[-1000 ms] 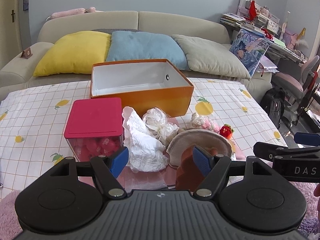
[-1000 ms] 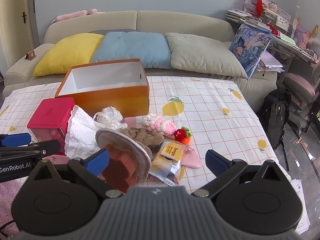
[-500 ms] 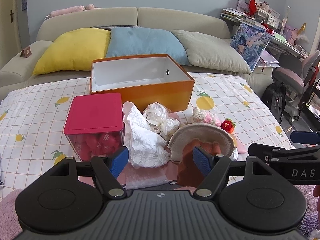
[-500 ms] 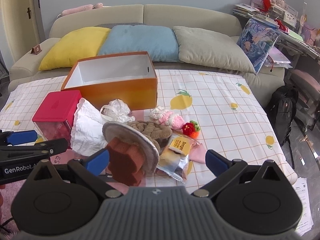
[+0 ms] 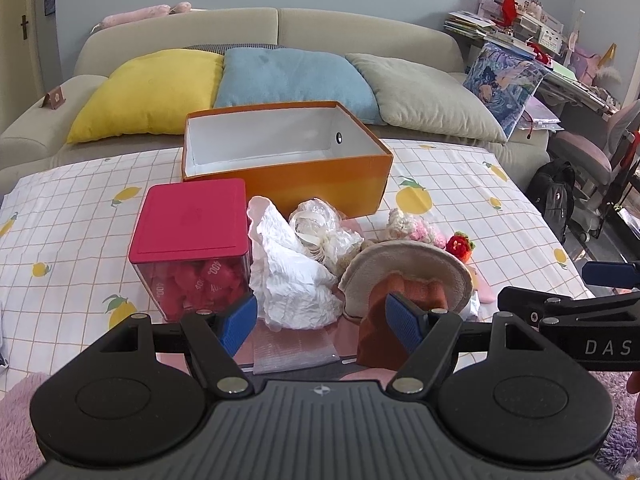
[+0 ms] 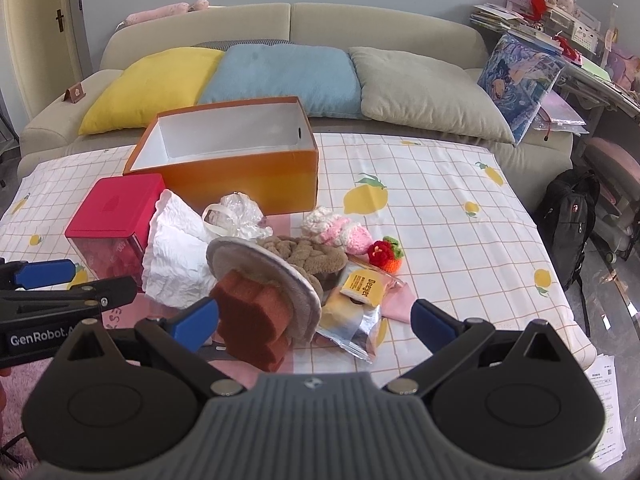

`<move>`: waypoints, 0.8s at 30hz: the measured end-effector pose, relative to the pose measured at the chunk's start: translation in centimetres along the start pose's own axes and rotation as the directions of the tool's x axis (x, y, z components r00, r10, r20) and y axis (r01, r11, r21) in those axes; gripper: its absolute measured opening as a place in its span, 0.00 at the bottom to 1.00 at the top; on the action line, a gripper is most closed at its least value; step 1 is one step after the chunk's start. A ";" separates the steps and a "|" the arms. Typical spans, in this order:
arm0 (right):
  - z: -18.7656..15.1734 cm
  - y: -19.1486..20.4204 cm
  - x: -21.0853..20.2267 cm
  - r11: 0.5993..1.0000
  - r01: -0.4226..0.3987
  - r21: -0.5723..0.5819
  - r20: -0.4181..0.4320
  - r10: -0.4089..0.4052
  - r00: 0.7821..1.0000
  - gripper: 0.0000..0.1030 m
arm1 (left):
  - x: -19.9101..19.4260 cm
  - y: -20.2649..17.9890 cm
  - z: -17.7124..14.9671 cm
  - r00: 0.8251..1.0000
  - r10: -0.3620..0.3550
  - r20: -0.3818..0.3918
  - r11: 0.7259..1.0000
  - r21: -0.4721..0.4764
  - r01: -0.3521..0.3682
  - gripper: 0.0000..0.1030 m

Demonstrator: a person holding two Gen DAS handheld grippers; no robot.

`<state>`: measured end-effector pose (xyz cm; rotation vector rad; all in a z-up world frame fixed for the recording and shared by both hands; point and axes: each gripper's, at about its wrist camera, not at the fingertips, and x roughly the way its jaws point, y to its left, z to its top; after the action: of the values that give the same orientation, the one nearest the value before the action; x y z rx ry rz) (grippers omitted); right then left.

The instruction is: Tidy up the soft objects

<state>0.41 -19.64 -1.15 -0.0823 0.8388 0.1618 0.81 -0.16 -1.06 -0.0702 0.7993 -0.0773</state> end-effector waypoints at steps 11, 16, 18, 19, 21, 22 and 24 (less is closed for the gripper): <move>0.0 0.2 0.3 1.000 0.003 -0.003 -0.013 -0.003 1.000 0.97 | 0.2 0.3 0.0 1.000 0.003 -0.009 1.000 -0.010 -0.003 0.84; -0.1 0.2 0.4 1.000 0.002 -0.005 -0.023 -0.002 1.000 0.97 | 0.2 0.4 0.0 1.000 0.002 -0.011 1.000 -0.014 -0.002 0.84; -0.1 0.2 0.5 1.000 0.002 -0.005 -0.027 -0.002 1.000 0.97 | 0.2 0.4 0.0 1.000 0.002 -0.012 1.000 -0.014 -0.002 0.84; -0.1 0.2 0.5 1.000 0.001 -0.004 -0.028 -0.001 1.000 0.97 | 0.2 0.4 0.0 1.000 0.002 -0.013 1.000 -0.014 -0.002 0.84; -0.2 0.2 0.5 1.000 0.000 -0.003 -0.032 0.000 1.000 0.97 | 0.2 0.4 0.0 1.000 -0.001 -0.016 1.000 -0.016 0.001 0.84; -0.2 0.2 0.6 1.000 -0.002 -0.002 -0.035 0.001 0.999 0.97 | 0.2 0.5 -0.1 1.000 -0.004 -0.019 1.000 -0.017 0.003 0.84; -0.2 0.1 0.7 1.000 -0.008 0.001 -0.042 0.008 0.999 0.97 | 0.3 0.6 -0.1 1.000 -0.016 -0.026 1.000 -0.016 0.016 0.84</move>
<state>0.74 -19.49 -1.81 -0.0815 0.8814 0.1677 0.97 0.38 -1.40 -0.0909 0.8258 -0.0871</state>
